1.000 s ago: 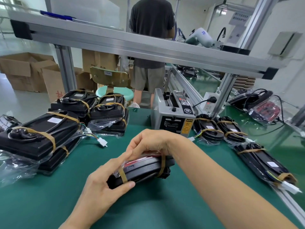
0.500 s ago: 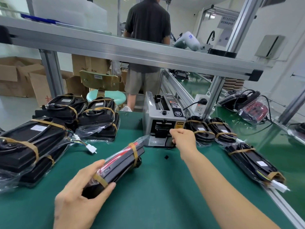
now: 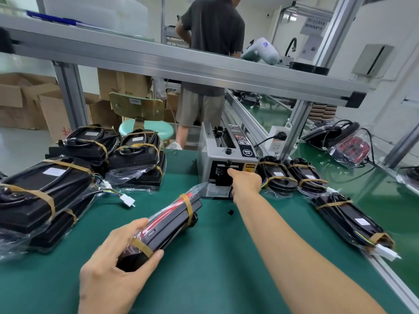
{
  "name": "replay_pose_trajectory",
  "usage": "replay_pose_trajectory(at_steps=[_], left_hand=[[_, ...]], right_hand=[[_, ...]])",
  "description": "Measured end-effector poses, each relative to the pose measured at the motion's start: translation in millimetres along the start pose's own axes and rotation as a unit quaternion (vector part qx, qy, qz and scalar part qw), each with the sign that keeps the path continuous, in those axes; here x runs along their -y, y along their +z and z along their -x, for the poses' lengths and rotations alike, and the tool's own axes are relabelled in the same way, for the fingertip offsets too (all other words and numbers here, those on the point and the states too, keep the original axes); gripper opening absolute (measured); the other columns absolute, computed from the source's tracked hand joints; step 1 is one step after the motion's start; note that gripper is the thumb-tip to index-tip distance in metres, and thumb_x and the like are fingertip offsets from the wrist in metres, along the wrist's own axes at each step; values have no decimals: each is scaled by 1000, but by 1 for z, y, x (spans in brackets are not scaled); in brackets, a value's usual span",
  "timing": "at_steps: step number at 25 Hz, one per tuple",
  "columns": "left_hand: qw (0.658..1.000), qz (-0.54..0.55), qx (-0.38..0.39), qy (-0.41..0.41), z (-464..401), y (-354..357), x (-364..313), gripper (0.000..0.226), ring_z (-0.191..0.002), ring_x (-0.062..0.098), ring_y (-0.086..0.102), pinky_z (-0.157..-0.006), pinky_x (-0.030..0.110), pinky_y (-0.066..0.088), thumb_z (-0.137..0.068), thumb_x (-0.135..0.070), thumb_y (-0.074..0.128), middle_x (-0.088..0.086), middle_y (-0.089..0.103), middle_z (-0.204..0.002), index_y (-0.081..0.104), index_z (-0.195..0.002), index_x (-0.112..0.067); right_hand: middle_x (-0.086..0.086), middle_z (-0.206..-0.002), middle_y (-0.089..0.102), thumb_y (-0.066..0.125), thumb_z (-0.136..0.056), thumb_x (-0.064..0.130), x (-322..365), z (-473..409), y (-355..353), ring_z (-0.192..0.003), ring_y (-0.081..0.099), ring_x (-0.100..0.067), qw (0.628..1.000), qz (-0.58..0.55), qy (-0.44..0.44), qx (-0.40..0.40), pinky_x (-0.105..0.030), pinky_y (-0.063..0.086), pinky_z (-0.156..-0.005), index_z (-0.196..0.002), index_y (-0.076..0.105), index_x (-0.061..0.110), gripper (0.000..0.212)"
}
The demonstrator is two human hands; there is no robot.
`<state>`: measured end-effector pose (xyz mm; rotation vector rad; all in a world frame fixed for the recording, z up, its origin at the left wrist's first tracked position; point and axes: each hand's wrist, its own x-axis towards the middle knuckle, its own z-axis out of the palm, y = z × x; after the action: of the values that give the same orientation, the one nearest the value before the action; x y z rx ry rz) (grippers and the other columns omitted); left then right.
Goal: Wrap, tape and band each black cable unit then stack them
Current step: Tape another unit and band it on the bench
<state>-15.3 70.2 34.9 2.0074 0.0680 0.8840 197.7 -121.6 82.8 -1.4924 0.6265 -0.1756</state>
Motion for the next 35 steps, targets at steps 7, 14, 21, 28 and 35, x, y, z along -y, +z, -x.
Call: replay_pose_trajectory(at_steps=[7, 14, 21, 28, 35], left_hand=[[1000, -2, 2, -2, 2, -1, -1, 54, -83, 13, 63, -86, 17, 46, -58, -32, 81, -17, 65, -103, 65, -110, -35], [998, 9, -44, -40, 10, 18, -13, 64, -90, -3, 62, -83, 11, 45, -56, -13, 90, -20, 66, -103, 66, -110, -35], [997, -4, -56, -51, 14, 19, -16, 62, -91, 0, 61, -82, 22, 48, -58, -18, 88, -18, 66, -104, 65, -113, -33], [998, -11, -59, -37, 14, 20, -19, 59, -92, 6, 63, -81, 31, 50, -59, -16, 88, -15, 66, -105, 66, -113, -29], [997, -12, -70, -25, 14, 22, -17, 61, -92, 7, 63, -80, 37, 52, -60, -18, 88, -15, 66, -106, 64, -114, -31]], right_hand=[[0, -62, 41, 69, -84, 13, 11, 27, -7, -47, 30, -13, 995, -80, 58, 34, -22, 25, -37, -69, 49, 15, 25], [18, -104, 61, 71, -73, 31, -5, 156, -53, -98, 56, 6, 895, -18, -192, 403, -9, 42, -85, -68, 73, 25, 9], [33, -133, 42, 70, -82, 24, -36, 169, -42, -133, 27, 4, 890, 151, -261, 341, -43, 16, -116, -64, 71, 36, 22], [33, -133, 40, 72, -81, 23, -35, 165, -40, -133, 27, 3, 884, 178, -257, 349, -45, 16, -116, -65, 72, 36, 21], [34, -134, 39, 72, -78, 21, -39, 168, -38, -133, 25, 8, 891, 180, -253, 331, -43, 17, -116, -61, 70, 38, 24]])
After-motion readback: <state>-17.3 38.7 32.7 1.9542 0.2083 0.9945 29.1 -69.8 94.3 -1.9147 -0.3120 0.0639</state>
